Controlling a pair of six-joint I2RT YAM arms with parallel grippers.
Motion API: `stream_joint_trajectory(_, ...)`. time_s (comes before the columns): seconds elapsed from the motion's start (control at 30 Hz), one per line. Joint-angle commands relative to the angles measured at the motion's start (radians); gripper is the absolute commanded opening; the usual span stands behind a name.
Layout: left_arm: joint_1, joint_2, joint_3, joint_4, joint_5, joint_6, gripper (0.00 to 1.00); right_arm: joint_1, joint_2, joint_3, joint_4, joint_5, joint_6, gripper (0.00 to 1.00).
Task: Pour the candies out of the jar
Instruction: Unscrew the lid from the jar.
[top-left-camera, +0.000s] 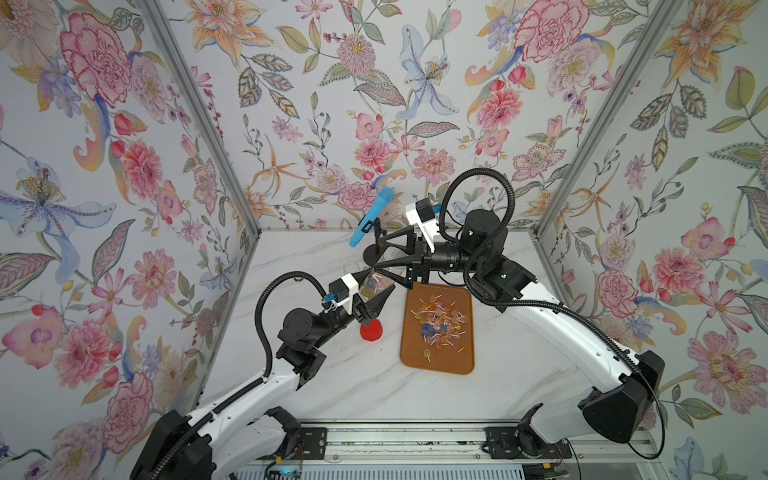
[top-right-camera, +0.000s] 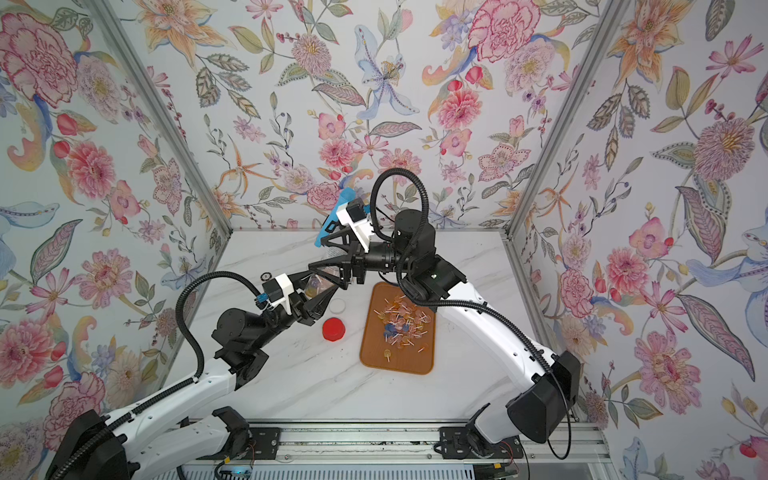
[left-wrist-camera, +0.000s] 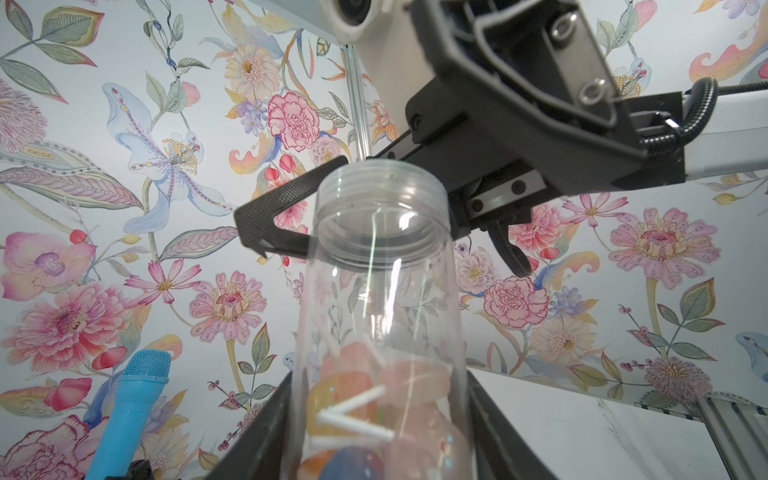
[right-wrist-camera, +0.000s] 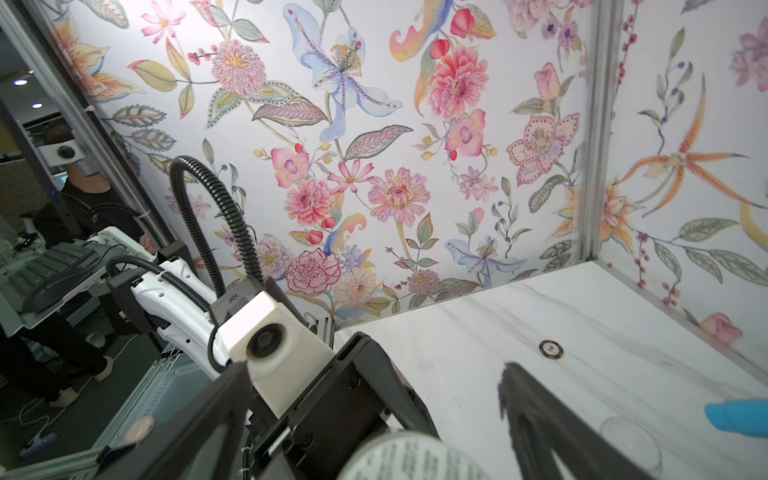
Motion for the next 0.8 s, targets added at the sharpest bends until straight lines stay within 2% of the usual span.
stream_joint_trajectory(0.0,-0.007,-0.021,0.024,-0.017,-0.069,0.044,0.00,-0.025,-0.037,0.015,-0.061,0.139,0.051,1.00)
stream_joint_trajectory(0.2,-0.010,-0.030,0.023,-0.075,-0.174,0.107,0.00,-0.032,-0.046,0.026,-0.140,0.301,0.153,1.00)
stream_joint_trajectory(0.37,-0.028,-0.017,0.010,-0.081,-0.281,0.170,0.00,0.006,-0.007,0.072,-0.215,0.443,0.190,0.99)
stream_joint_trajectory(0.77,-0.060,-0.016,0.012,-0.090,-0.323,0.221,0.00,0.043,0.098,0.151,-0.244,0.468,0.247,0.84)
